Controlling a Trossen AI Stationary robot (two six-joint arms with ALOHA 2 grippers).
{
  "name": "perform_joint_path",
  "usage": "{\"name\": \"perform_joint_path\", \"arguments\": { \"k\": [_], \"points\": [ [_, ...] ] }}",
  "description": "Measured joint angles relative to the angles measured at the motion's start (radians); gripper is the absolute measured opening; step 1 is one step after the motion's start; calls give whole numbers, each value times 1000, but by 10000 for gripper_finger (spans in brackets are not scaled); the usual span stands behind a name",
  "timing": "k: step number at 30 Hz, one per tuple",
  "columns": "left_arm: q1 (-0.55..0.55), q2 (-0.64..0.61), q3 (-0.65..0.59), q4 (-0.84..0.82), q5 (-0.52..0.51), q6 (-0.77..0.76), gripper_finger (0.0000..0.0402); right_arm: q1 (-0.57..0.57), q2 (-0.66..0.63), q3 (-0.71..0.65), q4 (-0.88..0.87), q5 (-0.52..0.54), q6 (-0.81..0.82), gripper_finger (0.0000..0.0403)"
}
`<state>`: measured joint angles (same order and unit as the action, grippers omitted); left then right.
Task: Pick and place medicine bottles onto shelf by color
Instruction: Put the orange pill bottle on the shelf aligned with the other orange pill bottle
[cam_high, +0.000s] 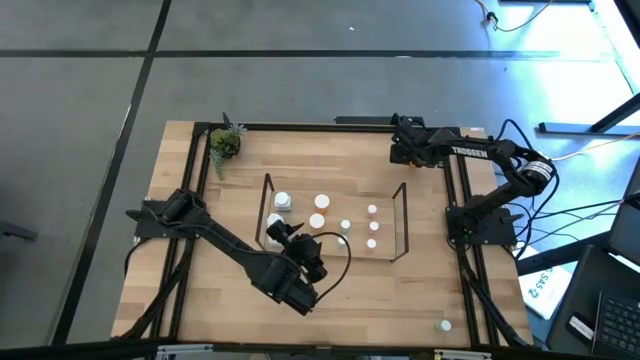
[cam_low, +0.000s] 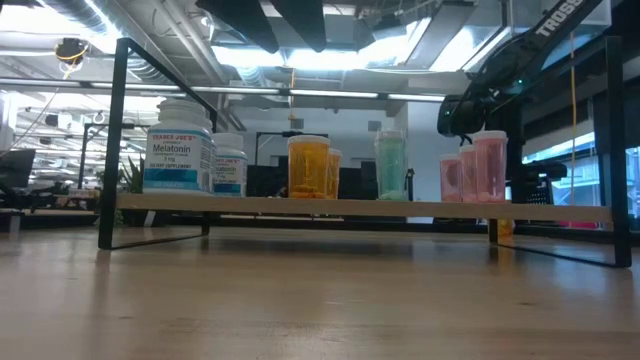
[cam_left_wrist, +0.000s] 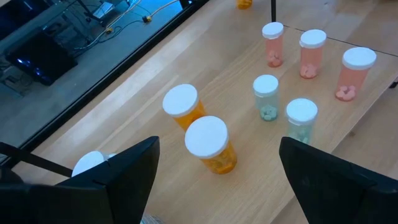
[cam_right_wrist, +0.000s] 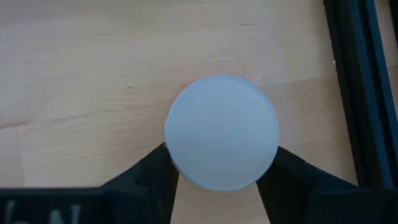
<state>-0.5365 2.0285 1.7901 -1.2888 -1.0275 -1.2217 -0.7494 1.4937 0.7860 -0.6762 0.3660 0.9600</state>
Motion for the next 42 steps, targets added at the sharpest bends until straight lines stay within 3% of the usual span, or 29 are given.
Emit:
{"name": "perform_joint_path", "arguments": {
  "k": [10,33,42],
  "points": [
    [0,0,0,0,0,1,326,0,0,0,-10,0,-7,202],
    [0,0,0,0,0,1,326,0,0,0,-49,2,-333,204],
    [0,0,0,1,0,2,326,0,1,-3,-73,48,-348,204]
  ]
}}
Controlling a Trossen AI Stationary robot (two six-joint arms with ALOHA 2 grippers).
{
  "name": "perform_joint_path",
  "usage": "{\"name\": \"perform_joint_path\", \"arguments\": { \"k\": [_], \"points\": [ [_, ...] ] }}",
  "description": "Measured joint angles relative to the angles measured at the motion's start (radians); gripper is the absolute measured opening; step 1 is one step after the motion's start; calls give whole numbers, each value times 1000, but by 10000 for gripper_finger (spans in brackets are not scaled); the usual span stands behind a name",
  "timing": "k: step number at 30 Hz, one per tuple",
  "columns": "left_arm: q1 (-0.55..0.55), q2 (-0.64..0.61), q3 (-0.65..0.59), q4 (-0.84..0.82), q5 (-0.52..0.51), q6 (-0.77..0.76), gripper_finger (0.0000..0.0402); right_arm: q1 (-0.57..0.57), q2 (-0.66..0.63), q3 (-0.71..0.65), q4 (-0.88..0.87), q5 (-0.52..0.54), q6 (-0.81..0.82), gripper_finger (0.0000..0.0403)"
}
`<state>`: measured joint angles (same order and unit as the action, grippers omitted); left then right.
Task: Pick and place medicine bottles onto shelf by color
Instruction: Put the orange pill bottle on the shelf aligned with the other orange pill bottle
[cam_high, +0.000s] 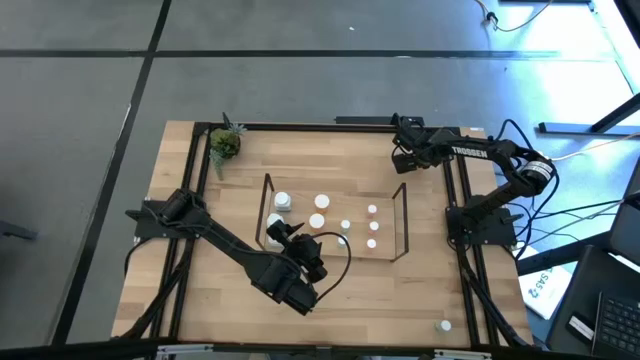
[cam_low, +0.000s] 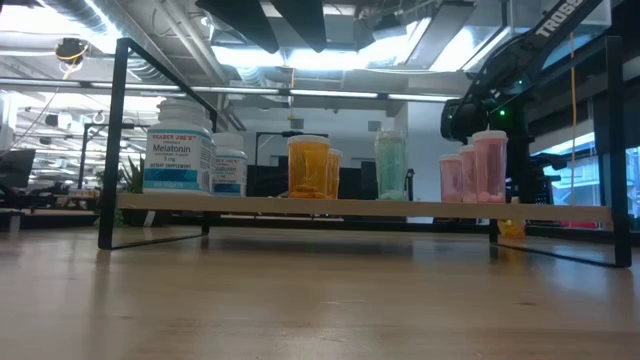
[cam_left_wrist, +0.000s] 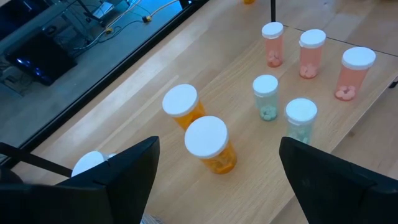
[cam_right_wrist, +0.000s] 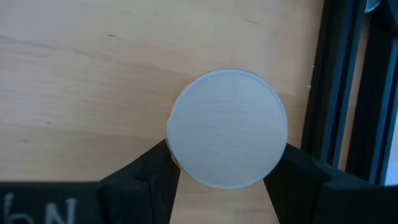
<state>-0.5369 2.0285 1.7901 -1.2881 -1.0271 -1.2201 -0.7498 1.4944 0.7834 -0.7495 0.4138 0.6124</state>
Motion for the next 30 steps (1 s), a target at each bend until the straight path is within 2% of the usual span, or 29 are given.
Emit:
{"name": "perform_joint_path", "arguments": {
  "k": [14,18,22,30],
  "points": [
    [0,0,0,35,0,0,326,1,-4,0,-9,-6,-50,204],
    [0,0,0,54,0,0,326,14,-17,0,-9,-5,-71,193],
    [0,0,0,56,0,0,326,21,-72,1,-14,-7,-71,178],
    [0,0,0,57,0,0,326,42,-230,2,-71,-23,-67,174]
  ]
}}
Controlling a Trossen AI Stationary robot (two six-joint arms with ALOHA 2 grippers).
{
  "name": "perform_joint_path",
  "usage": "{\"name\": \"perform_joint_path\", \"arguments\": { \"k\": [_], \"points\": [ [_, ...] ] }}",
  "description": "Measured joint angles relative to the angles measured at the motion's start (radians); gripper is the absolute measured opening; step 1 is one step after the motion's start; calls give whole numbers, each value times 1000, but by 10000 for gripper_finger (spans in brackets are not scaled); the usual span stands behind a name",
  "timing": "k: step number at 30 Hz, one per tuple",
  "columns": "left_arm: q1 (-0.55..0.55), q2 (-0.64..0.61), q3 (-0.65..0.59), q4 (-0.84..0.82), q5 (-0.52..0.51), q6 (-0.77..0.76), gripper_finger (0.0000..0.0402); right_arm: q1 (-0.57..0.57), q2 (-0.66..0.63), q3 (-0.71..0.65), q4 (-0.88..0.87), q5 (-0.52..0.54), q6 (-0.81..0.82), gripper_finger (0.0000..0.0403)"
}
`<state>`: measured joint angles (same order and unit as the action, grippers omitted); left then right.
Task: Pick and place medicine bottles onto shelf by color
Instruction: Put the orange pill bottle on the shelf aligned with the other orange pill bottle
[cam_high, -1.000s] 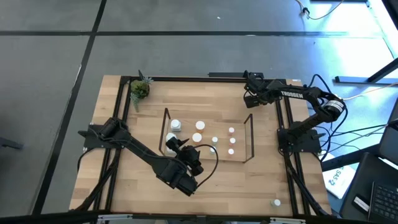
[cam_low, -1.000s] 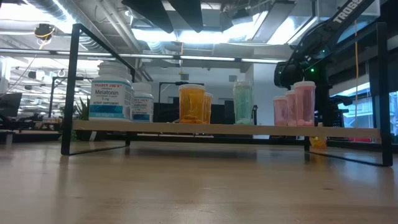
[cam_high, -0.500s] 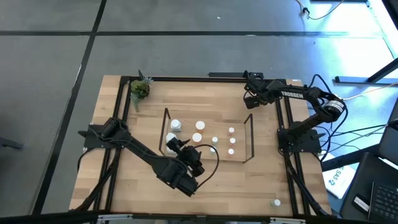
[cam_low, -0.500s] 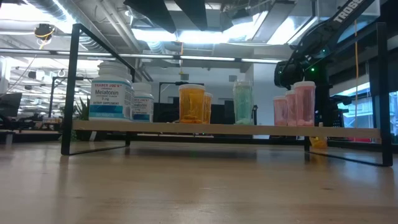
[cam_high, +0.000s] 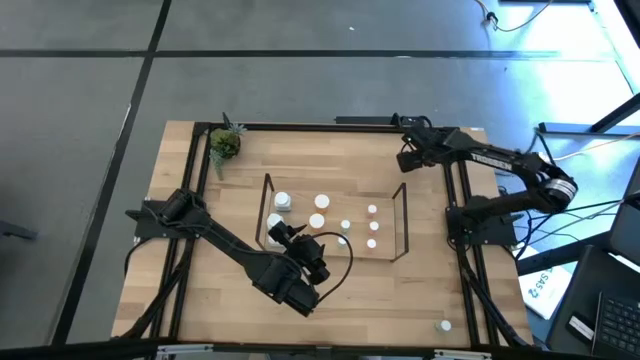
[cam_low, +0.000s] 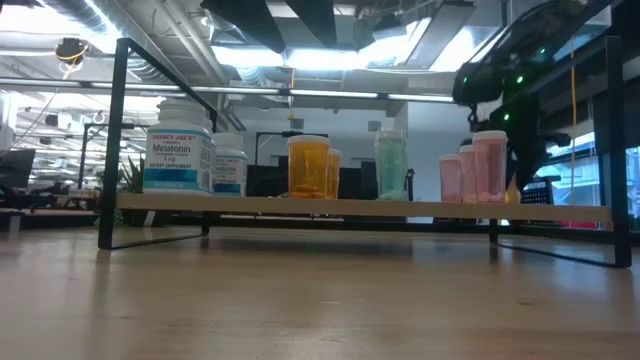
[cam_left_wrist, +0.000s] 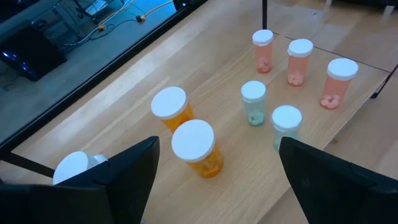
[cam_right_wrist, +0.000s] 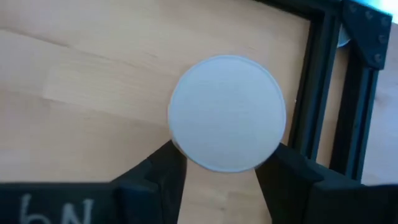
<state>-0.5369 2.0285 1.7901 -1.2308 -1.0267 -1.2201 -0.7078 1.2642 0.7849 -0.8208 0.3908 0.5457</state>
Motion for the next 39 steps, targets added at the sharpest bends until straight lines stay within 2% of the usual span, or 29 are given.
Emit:
{"name": "perform_joint_path", "arguments": {
  "k": [18,23,28,39],
  "points": [
    [0,0,0,44,0,0,326,223,-274,0,-152,34,132,171],
    [0,0,0,44,0,0,326,293,-351,0,-243,35,179,171],
    [0,0,0,44,0,0,326,399,-396,0,-347,34,253,172],
    [0,0,0,45,0,0,326,713,-448,0,-467,34,441,172]
  ]
}}
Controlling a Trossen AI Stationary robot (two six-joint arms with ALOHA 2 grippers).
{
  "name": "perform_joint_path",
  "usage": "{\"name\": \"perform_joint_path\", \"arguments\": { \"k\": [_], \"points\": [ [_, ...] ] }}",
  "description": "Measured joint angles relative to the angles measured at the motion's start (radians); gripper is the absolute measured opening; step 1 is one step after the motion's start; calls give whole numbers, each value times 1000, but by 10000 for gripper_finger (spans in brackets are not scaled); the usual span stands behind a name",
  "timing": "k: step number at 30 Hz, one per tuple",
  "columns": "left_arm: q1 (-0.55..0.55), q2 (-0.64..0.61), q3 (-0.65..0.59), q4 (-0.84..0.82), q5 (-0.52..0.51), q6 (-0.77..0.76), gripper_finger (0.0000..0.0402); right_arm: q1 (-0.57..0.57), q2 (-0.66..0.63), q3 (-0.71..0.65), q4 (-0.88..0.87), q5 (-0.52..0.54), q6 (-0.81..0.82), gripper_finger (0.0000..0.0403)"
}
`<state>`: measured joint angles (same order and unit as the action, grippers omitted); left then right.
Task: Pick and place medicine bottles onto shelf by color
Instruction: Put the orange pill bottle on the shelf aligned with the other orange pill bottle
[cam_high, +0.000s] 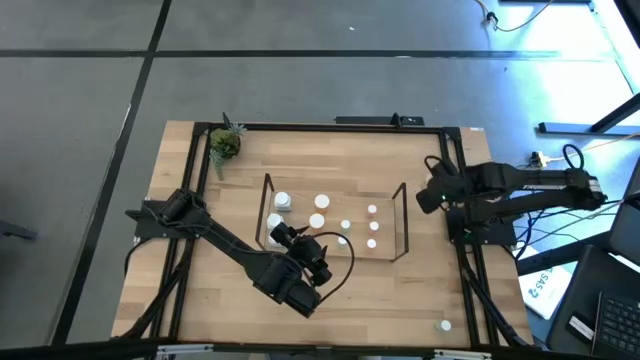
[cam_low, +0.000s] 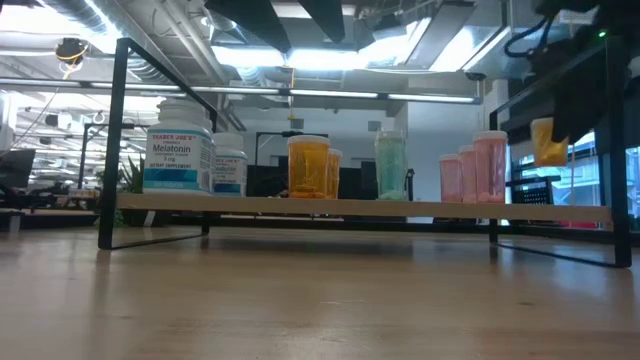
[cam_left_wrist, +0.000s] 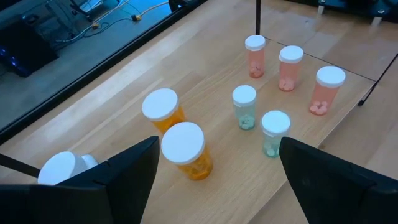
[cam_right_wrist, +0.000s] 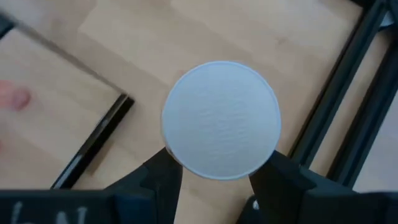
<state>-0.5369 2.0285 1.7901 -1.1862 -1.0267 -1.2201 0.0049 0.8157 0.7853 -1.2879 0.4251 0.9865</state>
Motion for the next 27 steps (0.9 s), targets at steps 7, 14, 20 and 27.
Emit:
{"name": "perform_joint_path", "arguments": {
  "k": [7,14,20,27],
  "points": [
    [0,0,0,0,0,0,326,188,-14,0,-62,-7,121,172],
    [0,0,0,0,0,0,326,346,-13,0,-56,-26,191,172],
    [0,0,0,1,0,0,326,487,-11,0,-38,-29,244,172],
    [0,0,0,1,0,0,326,645,50,0,70,-35,252,172]
  ]
}}
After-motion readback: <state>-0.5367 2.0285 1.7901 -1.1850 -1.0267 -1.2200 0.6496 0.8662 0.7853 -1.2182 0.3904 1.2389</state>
